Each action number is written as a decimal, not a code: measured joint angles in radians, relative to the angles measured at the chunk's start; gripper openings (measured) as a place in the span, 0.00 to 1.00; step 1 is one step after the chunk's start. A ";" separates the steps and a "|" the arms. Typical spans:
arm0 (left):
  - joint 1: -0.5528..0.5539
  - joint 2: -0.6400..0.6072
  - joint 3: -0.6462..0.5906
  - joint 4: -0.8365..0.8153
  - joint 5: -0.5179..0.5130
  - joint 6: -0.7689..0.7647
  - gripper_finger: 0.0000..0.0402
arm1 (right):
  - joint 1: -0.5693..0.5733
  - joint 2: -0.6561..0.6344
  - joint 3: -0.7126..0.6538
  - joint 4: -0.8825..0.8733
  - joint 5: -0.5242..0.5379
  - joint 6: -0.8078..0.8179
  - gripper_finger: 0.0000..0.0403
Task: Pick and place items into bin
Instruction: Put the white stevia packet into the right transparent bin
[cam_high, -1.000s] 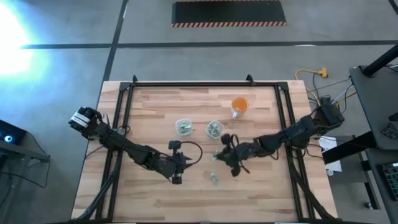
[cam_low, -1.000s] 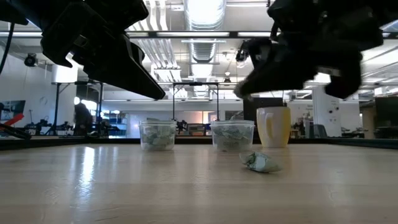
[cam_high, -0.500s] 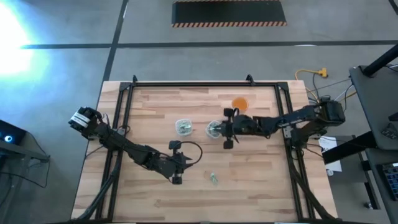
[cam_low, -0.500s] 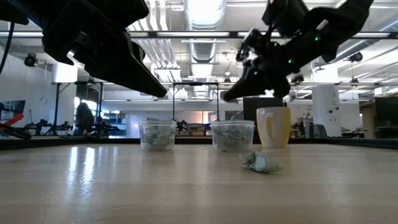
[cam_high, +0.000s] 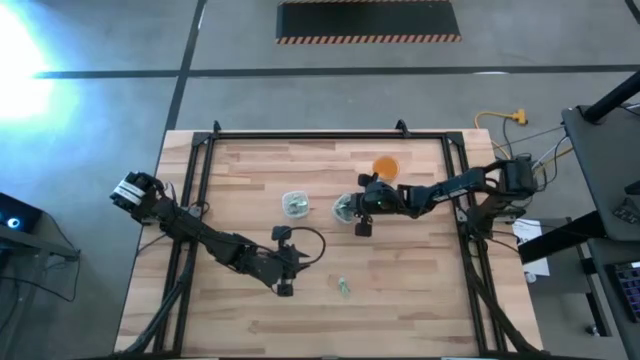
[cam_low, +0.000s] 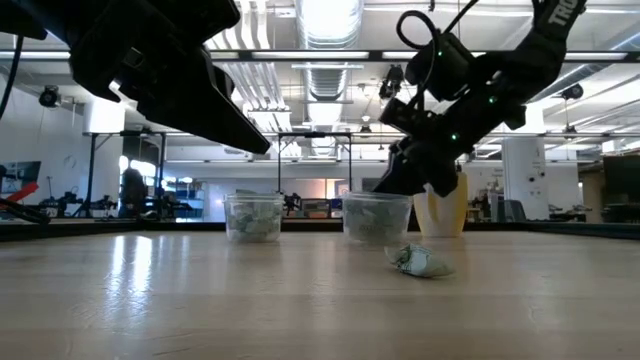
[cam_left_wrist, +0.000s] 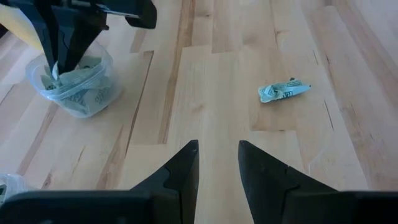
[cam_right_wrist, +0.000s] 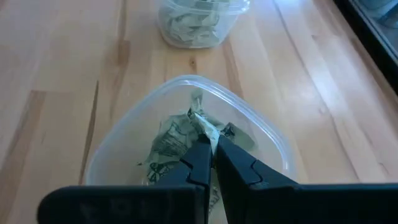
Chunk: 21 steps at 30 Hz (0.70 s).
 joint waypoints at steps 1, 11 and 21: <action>0.000 0.000 0.000 0.003 0.000 0.000 0.24 | 0.000 0.002 0.002 0.000 -0.009 0.000 0.03; 0.000 0.000 0.000 0.018 0.000 0.000 0.24 | 0.001 -0.034 0.038 -0.034 -0.074 -0.017 0.03; 0.000 0.000 0.005 0.018 0.000 0.000 0.24 | 0.001 -0.040 0.067 -0.164 -0.080 -0.030 0.07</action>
